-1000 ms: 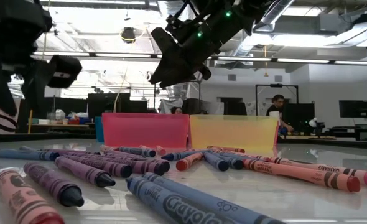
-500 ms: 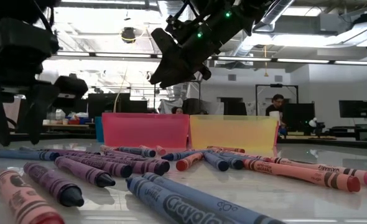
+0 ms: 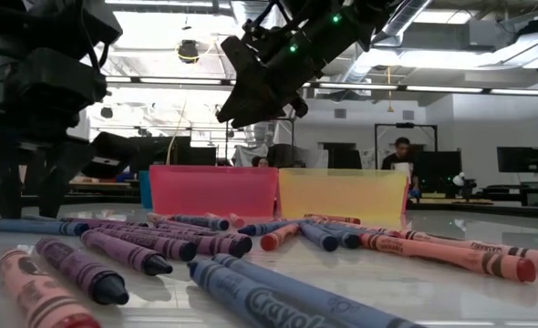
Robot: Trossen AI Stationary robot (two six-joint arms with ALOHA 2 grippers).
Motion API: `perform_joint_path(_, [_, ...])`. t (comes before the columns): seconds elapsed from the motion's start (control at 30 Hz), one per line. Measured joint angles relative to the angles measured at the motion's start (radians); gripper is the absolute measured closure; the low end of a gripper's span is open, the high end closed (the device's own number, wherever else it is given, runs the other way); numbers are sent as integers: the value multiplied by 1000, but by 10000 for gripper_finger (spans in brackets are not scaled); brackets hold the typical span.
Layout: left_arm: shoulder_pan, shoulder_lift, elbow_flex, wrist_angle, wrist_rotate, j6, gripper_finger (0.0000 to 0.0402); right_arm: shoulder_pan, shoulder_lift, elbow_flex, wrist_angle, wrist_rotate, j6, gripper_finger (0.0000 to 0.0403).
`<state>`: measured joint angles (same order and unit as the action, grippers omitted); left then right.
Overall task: Sort crayons
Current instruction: Put the blue crayon into the blue bin
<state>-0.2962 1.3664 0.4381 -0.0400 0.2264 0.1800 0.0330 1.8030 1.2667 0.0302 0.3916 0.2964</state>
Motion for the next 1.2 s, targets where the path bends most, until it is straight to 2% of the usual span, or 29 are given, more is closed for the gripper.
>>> perform_joint_path(0.13, [0, 1, 0, -4, -3, 0, 387, 0, 0, 0, 1, 1, 2, 256])
perform_joint_path(0.33, [0, -4, -1, -12, -2, -27, 394, 0, -4, 0, 6, 3, 2, 256])
perform_joint_path(0.5, [-2, -71, -3, -46, -35, -33, 399, 0, -56, 0, -6, 3, 2, 256])
perform_joint_path(0.7, [-2, -221, -4, -164, -209, -43, 400, 4, -159, 0, -32, 3, -20, 256])
perform_joint_path(0.9, [-1, -396, -4, -182, -381, -68, 401, 30, -240, 0, 18, 3, -113, 256])
perform_joint_path(1.07, [-1, -563, -4, -83, -528, -25, 401, 72, -262, 0, 118, 3, -253, 256])
perform_joint_path(1.2, [0, -677, -4, 70, -572, 64, 401, 94, -261, 0, 153, 3, -312, 256])
